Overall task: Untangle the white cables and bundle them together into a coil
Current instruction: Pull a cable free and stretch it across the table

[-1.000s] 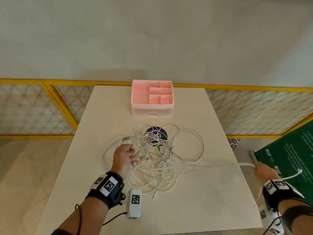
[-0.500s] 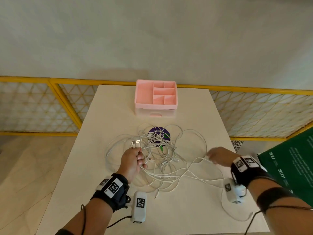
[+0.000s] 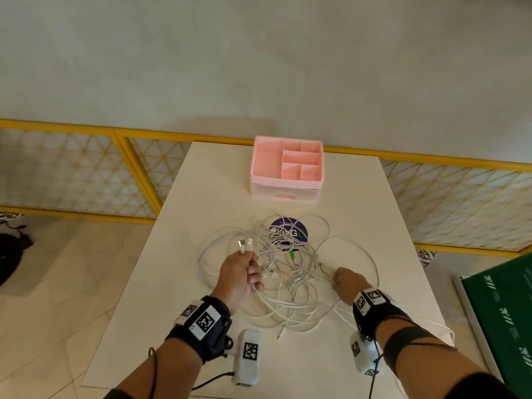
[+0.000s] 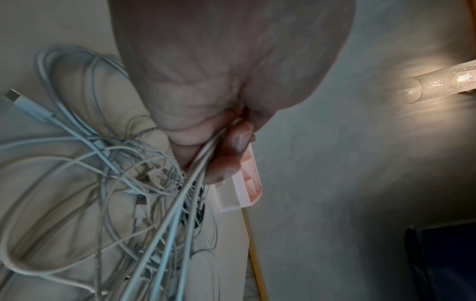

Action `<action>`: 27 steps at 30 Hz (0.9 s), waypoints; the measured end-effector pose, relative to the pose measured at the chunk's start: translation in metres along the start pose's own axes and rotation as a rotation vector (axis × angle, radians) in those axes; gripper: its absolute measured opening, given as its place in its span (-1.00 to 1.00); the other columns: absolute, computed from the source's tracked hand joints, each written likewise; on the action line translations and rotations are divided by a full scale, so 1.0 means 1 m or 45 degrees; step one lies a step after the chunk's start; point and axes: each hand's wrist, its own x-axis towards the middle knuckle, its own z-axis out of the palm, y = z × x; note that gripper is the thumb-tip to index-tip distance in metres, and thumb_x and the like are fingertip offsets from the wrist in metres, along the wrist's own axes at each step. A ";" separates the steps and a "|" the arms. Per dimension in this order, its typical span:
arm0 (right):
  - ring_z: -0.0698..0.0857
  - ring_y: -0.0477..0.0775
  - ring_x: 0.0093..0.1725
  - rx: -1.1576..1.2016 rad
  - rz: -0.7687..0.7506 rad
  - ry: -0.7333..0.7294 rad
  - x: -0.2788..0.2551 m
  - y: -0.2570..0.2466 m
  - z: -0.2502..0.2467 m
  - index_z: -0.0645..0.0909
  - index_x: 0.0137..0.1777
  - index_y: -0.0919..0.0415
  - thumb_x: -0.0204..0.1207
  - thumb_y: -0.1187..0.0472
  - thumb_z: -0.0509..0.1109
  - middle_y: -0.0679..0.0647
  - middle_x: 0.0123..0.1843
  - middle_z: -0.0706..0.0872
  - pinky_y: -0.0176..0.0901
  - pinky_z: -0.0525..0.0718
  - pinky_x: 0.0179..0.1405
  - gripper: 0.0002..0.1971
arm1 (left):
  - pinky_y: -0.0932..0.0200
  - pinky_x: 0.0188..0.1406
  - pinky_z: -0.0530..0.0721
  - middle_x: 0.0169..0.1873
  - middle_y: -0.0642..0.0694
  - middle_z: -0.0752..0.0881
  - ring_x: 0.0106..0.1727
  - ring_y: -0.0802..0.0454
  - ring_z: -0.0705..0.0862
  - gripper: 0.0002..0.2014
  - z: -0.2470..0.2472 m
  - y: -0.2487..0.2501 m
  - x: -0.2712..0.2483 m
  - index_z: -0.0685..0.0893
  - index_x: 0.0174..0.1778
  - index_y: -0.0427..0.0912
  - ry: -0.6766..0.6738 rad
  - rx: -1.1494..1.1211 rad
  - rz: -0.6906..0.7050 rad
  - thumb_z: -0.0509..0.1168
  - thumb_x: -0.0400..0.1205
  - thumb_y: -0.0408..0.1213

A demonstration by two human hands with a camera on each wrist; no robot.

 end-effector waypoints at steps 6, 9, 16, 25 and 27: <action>0.63 0.16 -0.12 0.433 0.043 -0.030 0.004 0.022 -0.019 0.54 -0.07 0.20 0.57 0.15 0.46 0.10 -0.16 0.61 -0.09 0.56 -0.11 -0.83 | 0.19 -0.50 0.39 -0.58 -0.06 0.42 -0.59 0.03 0.37 -0.73 0.001 0.000 0.000 0.49 -0.27 -0.19 -0.002 0.017 0.048 0.07 0.77 -0.37; 0.55 0.05 -0.26 0.623 -0.009 0.040 -0.003 0.020 -0.038 0.62 -0.06 0.24 0.67 0.13 0.35 0.09 -0.22 0.59 -0.16 0.49 -0.28 -0.82 | 0.21 -0.52 0.39 -0.59 -0.07 0.44 -0.60 0.02 0.38 -0.72 0.007 0.000 0.002 0.49 -0.27 -0.20 -0.022 -0.016 0.042 0.08 0.78 -0.36; 0.66 -0.01 -0.29 0.961 -0.387 0.638 -0.034 -0.028 -0.110 0.70 -0.04 0.07 0.71 0.20 0.25 0.00 -0.30 0.73 -0.08 0.60 -0.18 -0.81 | 0.24 -0.53 0.36 -0.61 -0.01 0.40 -0.62 0.10 0.34 -0.70 0.020 -0.001 0.004 0.56 -0.21 -0.21 -0.081 -0.016 0.096 0.06 0.82 -0.33; 0.56 -0.15 -0.43 0.668 -0.900 0.319 -0.093 -0.116 -0.084 0.63 -0.13 0.13 0.72 0.09 0.28 -0.07 -0.40 0.62 -0.24 0.54 -0.33 -0.78 | 0.22 -0.60 0.41 -0.54 -0.02 0.32 -0.61 0.10 0.31 -0.77 0.034 -0.004 0.007 0.52 -0.17 -0.20 -0.111 0.004 0.152 0.11 0.81 -0.32; 0.52 -0.18 -0.44 0.610 -0.898 0.309 -0.091 -0.123 -0.065 0.55 -0.20 0.09 0.72 0.10 0.26 -0.09 -0.42 0.59 -0.24 0.50 -0.34 -0.76 | 0.20 -0.62 0.42 -0.50 -0.05 0.33 -0.59 0.09 0.31 -0.76 0.035 -0.005 0.010 0.47 -0.19 -0.16 -0.099 0.038 0.183 0.13 0.81 -0.27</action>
